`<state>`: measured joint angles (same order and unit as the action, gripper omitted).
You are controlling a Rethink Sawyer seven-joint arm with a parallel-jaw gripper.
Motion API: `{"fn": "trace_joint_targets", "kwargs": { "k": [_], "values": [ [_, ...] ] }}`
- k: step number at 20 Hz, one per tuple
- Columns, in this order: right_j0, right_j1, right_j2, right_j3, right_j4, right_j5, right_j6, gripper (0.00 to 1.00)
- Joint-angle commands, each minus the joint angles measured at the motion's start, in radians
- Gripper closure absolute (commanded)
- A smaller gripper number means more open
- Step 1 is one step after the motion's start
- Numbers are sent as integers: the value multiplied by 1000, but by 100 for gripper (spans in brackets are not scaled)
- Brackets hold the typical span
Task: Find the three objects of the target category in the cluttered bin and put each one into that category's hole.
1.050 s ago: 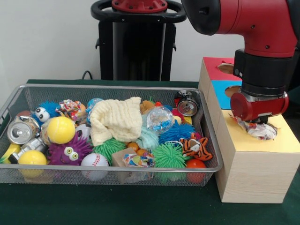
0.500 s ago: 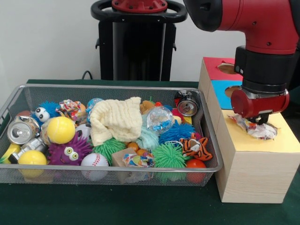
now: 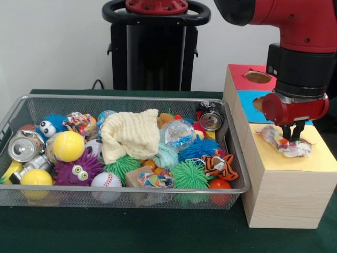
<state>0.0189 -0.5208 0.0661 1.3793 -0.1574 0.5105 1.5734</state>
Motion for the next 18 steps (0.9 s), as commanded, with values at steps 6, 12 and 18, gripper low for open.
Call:
{"fn": "trace_joint_targets", "kwargs": {
  "k": [6,12,18],
  "values": [
    [-25,-49,26,-12,-11,59,69,100],
    [-23,-49,25,-16,-12,63,72,100],
    [-22,-57,24,-8,-8,63,79,100]
  ]
}}
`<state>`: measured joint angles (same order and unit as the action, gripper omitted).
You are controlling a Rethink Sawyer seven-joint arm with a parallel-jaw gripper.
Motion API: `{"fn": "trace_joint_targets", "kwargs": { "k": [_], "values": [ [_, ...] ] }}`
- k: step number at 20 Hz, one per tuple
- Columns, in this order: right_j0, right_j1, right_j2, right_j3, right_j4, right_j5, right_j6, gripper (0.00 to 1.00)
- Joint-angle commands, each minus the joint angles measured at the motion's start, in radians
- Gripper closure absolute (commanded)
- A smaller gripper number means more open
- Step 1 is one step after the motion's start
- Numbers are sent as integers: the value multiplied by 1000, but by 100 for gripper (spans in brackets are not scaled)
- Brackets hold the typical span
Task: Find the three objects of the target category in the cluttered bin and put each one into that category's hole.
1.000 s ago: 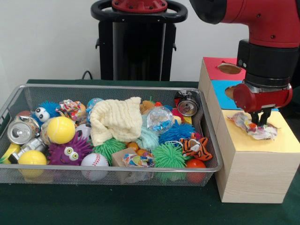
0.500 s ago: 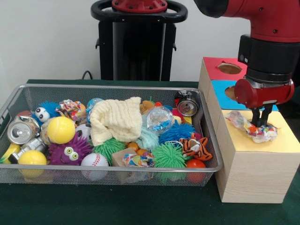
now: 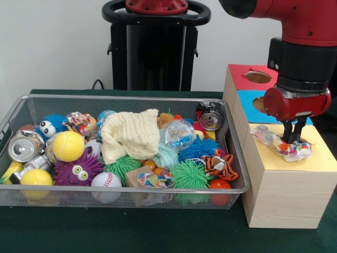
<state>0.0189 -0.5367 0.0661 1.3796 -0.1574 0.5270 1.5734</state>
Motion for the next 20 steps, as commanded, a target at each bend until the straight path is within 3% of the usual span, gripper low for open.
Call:
{"fn": "trace_joint_targets", "kwargs": {
  "k": [1,11,20],
  "values": [
    [-21,-43,23,-6,-8,47,79,100],
    [-18,-69,20,19,-4,45,89,100],
    [-15,-123,20,31,13,104,89,100]
  ]
}}
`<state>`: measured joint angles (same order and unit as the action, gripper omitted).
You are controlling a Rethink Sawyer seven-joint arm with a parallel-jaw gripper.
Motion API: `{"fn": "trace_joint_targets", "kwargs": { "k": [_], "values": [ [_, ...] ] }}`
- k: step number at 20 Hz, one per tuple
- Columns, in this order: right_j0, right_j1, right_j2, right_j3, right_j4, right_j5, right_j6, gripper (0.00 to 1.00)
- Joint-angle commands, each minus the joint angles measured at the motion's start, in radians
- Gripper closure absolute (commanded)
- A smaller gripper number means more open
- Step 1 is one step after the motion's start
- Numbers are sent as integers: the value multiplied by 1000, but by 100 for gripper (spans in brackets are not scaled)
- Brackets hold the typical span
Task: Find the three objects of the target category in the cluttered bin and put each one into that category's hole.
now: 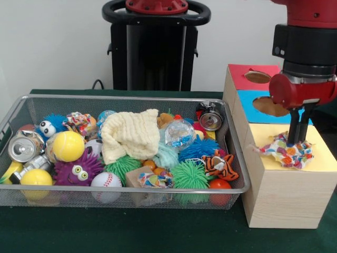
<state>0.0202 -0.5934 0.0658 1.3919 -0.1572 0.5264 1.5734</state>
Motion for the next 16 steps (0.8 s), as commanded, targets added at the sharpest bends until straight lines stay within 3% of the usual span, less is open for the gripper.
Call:
{"fn": "trace_joint_targets", "kwargs": {
  "k": [1,16],
  "values": [
    [-16,-68,21,21,13,104,89,100],
    [-25,-67,31,36,-7,53,81,100]
  ]
}}
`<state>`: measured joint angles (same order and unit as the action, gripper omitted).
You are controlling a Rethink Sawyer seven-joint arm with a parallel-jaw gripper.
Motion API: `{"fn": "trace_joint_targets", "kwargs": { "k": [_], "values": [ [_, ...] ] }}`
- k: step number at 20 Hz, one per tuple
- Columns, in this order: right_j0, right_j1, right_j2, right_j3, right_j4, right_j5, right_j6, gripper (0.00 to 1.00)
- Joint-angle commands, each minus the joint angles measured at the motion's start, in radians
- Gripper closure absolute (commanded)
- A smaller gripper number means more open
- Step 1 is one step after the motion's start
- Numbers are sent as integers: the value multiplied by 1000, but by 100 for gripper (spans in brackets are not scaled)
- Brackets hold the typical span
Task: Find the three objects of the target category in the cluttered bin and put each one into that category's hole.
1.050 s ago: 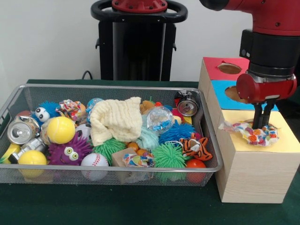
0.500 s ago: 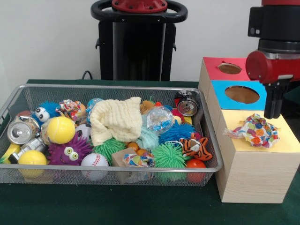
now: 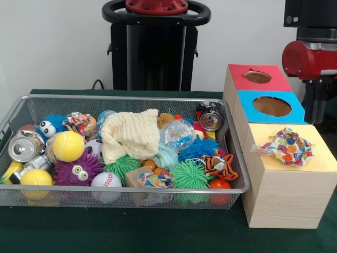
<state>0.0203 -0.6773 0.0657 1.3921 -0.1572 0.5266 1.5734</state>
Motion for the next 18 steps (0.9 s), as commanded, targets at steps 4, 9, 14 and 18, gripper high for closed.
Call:
{"fn": "trace_joint_targets", "kwargs": {
  "k": [4,9,14,18],
  "values": [
    [-28,23,35,26,-20,15,75,100],
    [-30,31,36,12,-24,-4,76,100],
    [-30,43,35,1,-26,-5,76,100],
    [-31,52,34,-7,-31,-19,75,100]
  ]
}}
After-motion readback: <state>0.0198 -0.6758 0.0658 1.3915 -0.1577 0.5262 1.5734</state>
